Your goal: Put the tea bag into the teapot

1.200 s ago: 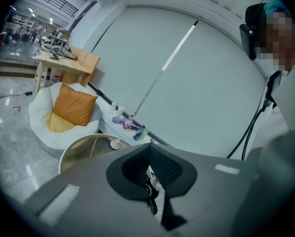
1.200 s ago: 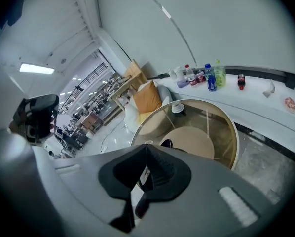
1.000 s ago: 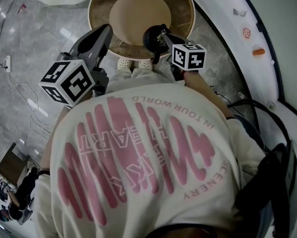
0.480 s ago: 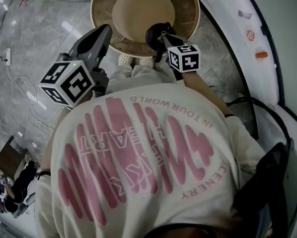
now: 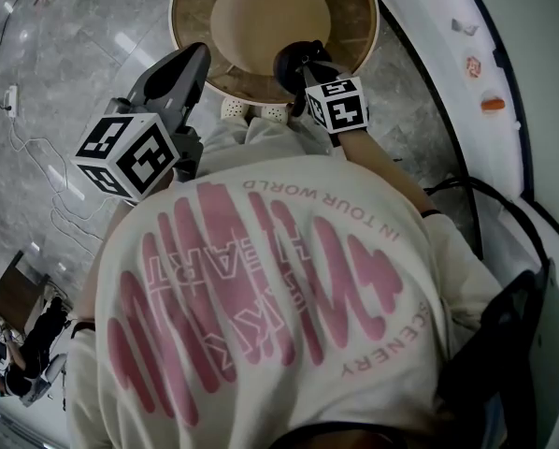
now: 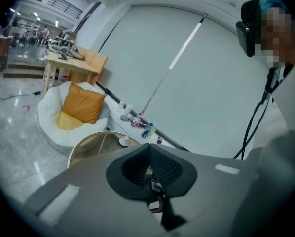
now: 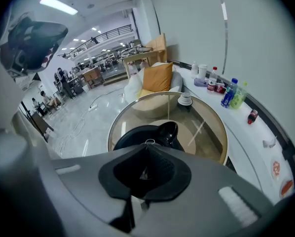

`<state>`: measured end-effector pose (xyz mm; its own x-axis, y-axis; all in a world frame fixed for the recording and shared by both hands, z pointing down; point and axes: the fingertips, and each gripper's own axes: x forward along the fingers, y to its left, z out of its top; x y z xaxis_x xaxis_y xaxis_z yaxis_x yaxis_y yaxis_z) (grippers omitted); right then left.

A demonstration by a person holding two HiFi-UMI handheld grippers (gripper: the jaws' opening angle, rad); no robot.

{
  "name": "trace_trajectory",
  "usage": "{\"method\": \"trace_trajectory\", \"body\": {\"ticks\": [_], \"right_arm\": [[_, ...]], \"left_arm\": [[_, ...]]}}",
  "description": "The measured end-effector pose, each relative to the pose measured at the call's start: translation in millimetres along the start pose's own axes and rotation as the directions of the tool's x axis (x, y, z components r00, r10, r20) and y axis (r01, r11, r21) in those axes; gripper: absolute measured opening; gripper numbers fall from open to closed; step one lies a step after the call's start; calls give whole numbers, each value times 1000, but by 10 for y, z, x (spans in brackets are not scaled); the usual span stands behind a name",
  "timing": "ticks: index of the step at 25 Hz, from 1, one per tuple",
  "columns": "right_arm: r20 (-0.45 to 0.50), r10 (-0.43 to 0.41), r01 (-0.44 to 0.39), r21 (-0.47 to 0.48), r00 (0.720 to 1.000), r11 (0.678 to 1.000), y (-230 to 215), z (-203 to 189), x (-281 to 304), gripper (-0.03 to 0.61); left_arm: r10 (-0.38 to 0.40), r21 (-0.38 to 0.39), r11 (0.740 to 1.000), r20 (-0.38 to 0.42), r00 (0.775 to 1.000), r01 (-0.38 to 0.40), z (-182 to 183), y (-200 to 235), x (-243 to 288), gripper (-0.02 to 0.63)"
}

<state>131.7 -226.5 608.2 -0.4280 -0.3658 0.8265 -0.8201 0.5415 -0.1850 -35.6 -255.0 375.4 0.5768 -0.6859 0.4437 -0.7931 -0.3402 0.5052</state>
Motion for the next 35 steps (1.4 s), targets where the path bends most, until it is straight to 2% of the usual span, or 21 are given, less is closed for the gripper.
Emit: {"method": "trace_trajectory", "body": {"ticks": [3, 9, 16, 21, 26, 31, 35], "right_arm": [[-34, -12, 10, -65, 999, 998, 10, -32, 18, 9], [-120, -25, 6, -152, 993, 988, 67, -82, 69, 9], [-215, -38, -8, -213, 976, 977, 76, -130, 89, 15], [-212, -36, -6, -194, 977, 981, 84, -126, 81, 24], [-195, -26, 2, -123, 980, 992, 65, -123, 91, 49], [-197, -14, 5, -46, 980, 999, 66, -84, 69, 102], [-195, -13, 9, -25, 981, 1000, 71, -61, 45, 128]], "left_arm": [[5, 44, 999, -8, 1000, -4, 14, -4, 21, 17], [15, -3, 1000, 1, 1000, -15, -15, 73, 12, 17], [16, -9, 1000, 5, 1000, -16, -8, 78, 24, 18], [18, -14, 1000, 6, 1000, -18, -25, 98, -10, 17], [11, -15, 1000, 7, 1000, -11, -31, 101, -14, 17], [4, -20, 1000, 3, 1000, -4, -26, 130, -29, 18], [-5, -20, 1000, 0, 1000, 5, -15, 142, -35, 17]]}}
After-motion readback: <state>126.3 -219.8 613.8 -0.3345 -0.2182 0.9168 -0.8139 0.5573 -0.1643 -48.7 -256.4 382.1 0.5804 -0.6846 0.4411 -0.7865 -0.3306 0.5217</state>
